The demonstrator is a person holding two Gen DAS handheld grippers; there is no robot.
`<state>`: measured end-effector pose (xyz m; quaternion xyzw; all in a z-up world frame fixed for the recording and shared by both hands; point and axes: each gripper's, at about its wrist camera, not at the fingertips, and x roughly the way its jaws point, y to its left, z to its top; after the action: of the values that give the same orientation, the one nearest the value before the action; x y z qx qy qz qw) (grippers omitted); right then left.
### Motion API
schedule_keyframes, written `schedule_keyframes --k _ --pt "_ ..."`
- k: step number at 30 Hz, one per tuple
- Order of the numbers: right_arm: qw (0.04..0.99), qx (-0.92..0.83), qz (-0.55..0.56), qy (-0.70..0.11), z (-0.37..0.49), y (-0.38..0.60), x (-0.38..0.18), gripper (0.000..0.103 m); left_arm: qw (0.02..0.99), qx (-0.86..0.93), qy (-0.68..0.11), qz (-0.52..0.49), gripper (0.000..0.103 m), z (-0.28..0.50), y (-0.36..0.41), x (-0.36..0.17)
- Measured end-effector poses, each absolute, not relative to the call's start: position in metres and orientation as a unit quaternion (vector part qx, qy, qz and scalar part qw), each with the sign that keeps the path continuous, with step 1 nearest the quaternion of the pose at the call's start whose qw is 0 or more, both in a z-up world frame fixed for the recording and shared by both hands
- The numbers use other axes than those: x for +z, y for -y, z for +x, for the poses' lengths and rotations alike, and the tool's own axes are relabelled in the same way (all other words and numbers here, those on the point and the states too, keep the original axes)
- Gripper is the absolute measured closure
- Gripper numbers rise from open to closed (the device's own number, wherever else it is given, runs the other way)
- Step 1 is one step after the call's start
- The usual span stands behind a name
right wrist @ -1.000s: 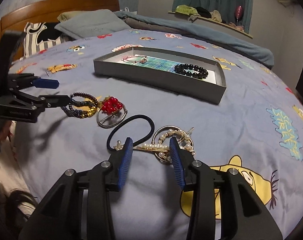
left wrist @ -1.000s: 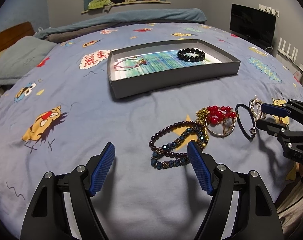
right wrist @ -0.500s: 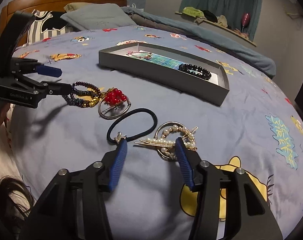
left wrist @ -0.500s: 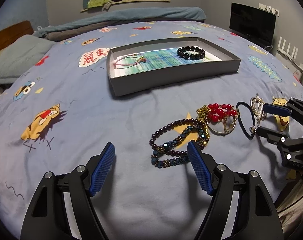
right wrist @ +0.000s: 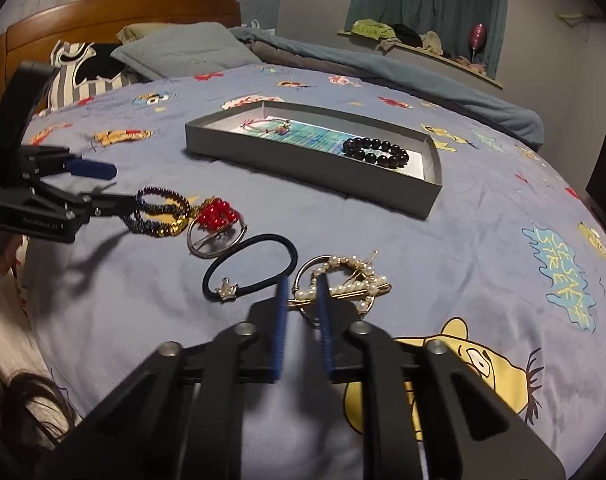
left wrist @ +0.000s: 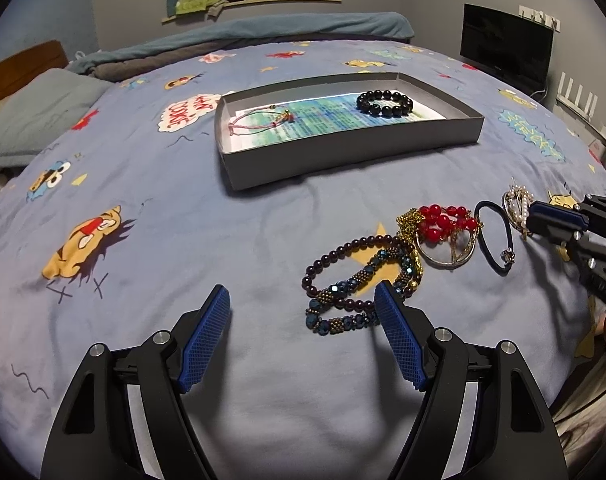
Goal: Organize jewelry
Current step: 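Grasp the pearl hair clip with the right tool and lift it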
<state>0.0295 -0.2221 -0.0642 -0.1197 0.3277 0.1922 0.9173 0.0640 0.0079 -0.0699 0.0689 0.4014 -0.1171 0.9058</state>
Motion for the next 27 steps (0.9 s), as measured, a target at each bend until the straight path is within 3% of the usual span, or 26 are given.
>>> schedule_keyframes --k 7,8,9,11,17,23,27 --pt "0.913 0.198 -0.118 -0.336 0.030 0.220 -0.065 0.096 0.906 -0.117 -0.402 0.067 0.027 0.065 -0.008 -0.070" --pt "0.915 0.197 -0.117 -0.332 0.028 0.220 -0.064 0.086 0.905 -0.117 -0.402 0.067 0.027 0.065 -0.008 -0.070" --pt "0.917 0.196 -0.114 -0.327 0.028 0.221 -0.062 0.068 0.905 -0.117 -0.403 0.067 0.027 0.065 -0.008 -0.070" --pt "0.924 0.186 -0.101 -0.317 0.028 0.227 -0.058 0.059 0.905 -0.118 -0.403 0.070 0.027 0.064 -0.007 -0.070" --pt "0.924 0.162 -0.043 -0.344 0.043 0.250 -0.060 0.059 0.905 -0.117 -0.404 0.071 0.027 0.064 -0.008 -0.071" --pt "0.916 0.167 -0.014 -0.365 0.050 0.257 -0.066 0.083 0.904 -0.116 -0.405 0.073 0.027 0.065 -0.008 -0.073" --pt "0.910 0.171 0.003 -0.378 0.054 0.259 -0.070 0.085 0.904 -0.117 -0.405 0.073 0.027 0.066 -0.008 -0.073"
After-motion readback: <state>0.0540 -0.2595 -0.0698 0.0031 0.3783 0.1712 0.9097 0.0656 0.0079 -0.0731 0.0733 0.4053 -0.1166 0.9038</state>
